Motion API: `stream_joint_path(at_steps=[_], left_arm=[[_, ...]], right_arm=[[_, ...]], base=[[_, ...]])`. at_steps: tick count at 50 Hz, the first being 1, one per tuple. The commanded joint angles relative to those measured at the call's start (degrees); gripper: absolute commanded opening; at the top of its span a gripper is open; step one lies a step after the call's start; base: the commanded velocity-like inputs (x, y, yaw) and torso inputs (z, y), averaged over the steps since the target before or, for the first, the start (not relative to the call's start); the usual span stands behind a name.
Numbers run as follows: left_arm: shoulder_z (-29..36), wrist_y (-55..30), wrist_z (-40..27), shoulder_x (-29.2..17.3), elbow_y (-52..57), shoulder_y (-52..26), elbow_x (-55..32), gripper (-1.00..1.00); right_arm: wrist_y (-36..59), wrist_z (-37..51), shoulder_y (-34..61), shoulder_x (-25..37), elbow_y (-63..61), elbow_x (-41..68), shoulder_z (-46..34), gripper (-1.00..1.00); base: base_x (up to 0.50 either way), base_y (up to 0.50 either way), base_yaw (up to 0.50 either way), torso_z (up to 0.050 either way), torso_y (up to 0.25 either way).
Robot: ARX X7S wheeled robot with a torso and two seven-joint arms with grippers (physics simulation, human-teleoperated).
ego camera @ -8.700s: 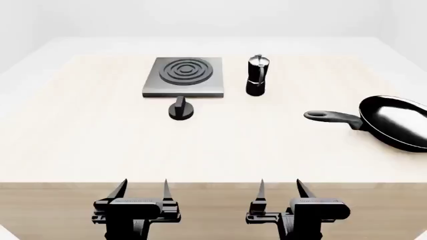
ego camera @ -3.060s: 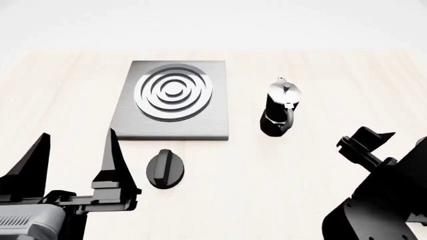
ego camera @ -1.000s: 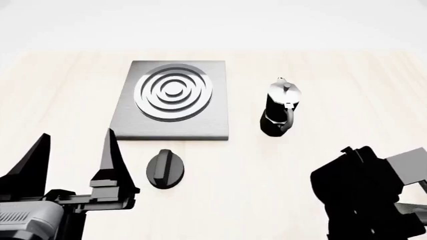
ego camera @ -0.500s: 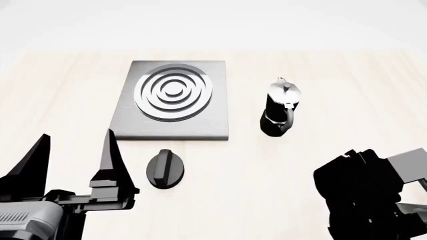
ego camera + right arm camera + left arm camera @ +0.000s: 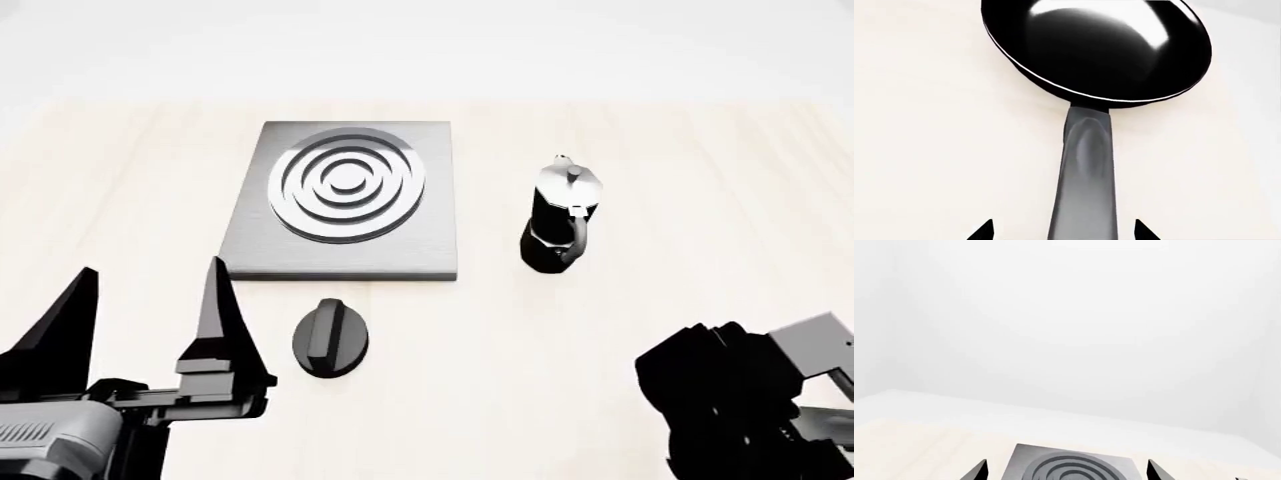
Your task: Put the frying pan on the stove.
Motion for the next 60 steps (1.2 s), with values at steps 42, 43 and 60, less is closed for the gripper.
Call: stream_joint_path(at_steps=[42,43,60], left_arm=[[1.3,1.0,-1.4,-1.2,-0.1,-0.1,-0.1,1.0],[1.3,1.1,-1.4,-1.2,-0.1,0.0,0.0,1.0],[2.0,1.6,-1.4,-1.5,-1.0,-0.2,0.1,1.0]], right_arm=[[-4.4,-5.0,-2.8,0.8,5.6,3.7,0.1,-1.0],[-4.5,-5.4,-3.1,1.1,4.8,3.5,-0.4,-1.0],[-3.1,-4.6,-2.6,2.3,-1.3,5.3,-1.2,-1.0]], base=[[0.0,0.0,0.0,0.0,0.0],[0.0,0.0,0.0,0.0,0.0],[0.0,0.0,0.0,0.0,0.0]])
